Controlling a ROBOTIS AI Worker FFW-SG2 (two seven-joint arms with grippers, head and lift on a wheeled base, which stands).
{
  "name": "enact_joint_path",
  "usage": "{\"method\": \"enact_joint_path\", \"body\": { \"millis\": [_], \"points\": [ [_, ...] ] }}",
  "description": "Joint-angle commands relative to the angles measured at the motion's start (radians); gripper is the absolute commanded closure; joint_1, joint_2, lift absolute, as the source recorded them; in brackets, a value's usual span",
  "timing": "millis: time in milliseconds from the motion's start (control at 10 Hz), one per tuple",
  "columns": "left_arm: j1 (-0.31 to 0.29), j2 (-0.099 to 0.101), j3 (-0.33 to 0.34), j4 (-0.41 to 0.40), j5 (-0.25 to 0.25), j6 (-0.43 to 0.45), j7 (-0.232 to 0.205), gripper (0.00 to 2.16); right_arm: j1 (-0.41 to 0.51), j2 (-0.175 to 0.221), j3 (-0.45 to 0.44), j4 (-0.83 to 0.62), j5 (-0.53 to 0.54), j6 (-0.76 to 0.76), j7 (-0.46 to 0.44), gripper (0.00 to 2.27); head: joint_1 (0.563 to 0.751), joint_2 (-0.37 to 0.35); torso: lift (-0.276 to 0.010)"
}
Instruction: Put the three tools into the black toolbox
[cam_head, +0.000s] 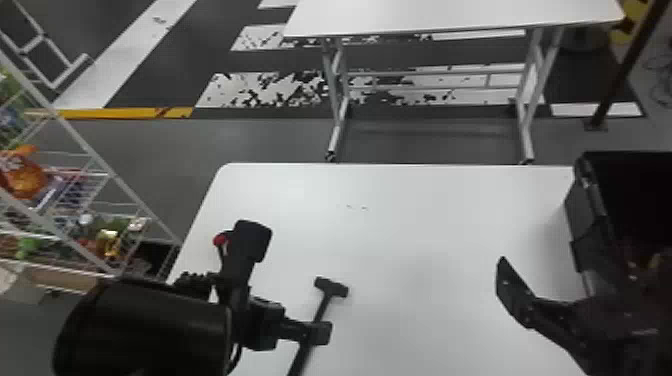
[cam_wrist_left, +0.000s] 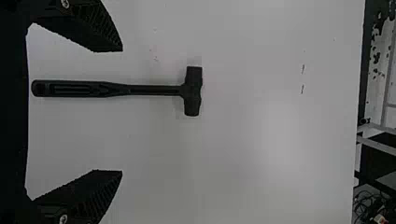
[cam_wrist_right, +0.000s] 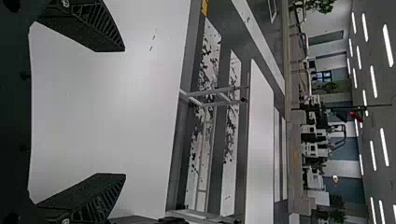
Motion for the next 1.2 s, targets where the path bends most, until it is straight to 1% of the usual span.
{"method": "enact_joint_path", "body": {
  "millis": [0, 100, 300, 500, 600, 700, 800, 1000, 1100],
  "points": [
    [-0.015, 0.001, -0.031, 0.044, -0.011, 0.004, -0.013, 0.07, 0.008, 0.000, -0.009, -0.003, -0.006, -0.013, 0.001, 0.04, 0.695, 0.163, -0.051],
    [-0.016, -0.003, -0.052, 0.084, -0.040, 0.004, -0.038, 0.08, 0.009, 0.000, -0.010, -0.001, -0.006, -0.023, 0.002, 0.04, 0.695, 0.144, -0.051],
    [-0.019, -0.002, -0.059, 0.155, -0.047, 0.004, -0.055, 0.07, 0.011, 0.000, -0.021, -0.001, -0.018, -0.032, 0.002, 0.04, 0.695, 0.129, -0.051],
    [-0.018, 0.000, -0.054, 0.178, -0.061, 0.004, -0.050, 0.07, 0.012, 0.000, -0.027, 0.002, -0.020, -0.044, 0.007, 0.04, 0.695, 0.134, -0.051],
    [-0.016, 0.000, -0.052, 0.190, -0.084, 0.004, -0.046, 0.08, 0.020, 0.000, -0.041, 0.002, -0.037, -0.059, 0.013, 0.04, 0.695, 0.141, -0.051],
    [-0.018, 0.000, -0.060, 0.201, -0.095, 0.004, -0.041, 0.08, 0.026, 0.000, -0.053, 0.002, -0.046, -0.072, 0.015, 0.04, 0.695, 0.155, -0.051],
    [-0.022, -0.002, -0.078, 0.213, -0.129, 0.004, -0.040, 0.09, 0.028, 0.000, -0.056, 0.003, -0.046, -0.084, 0.015, 0.04, 0.695, 0.159, -0.051],
    [-0.042, -0.007, -0.120, 0.242, -0.172, 0.004, -0.035, 0.08, 0.037, 0.000, -0.073, 0.007, -0.066, -0.118, 0.016, 0.04, 0.695, 0.157, -0.051],
    [-0.053, -0.008, -0.132, 0.256, -0.181, 0.004, -0.032, 0.08, 0.040, 0.000, -0.082, 0.010, -0.077, -0.130, 0.024, 0.04, 0.695, 0.148, -0.051]
  ]
}}
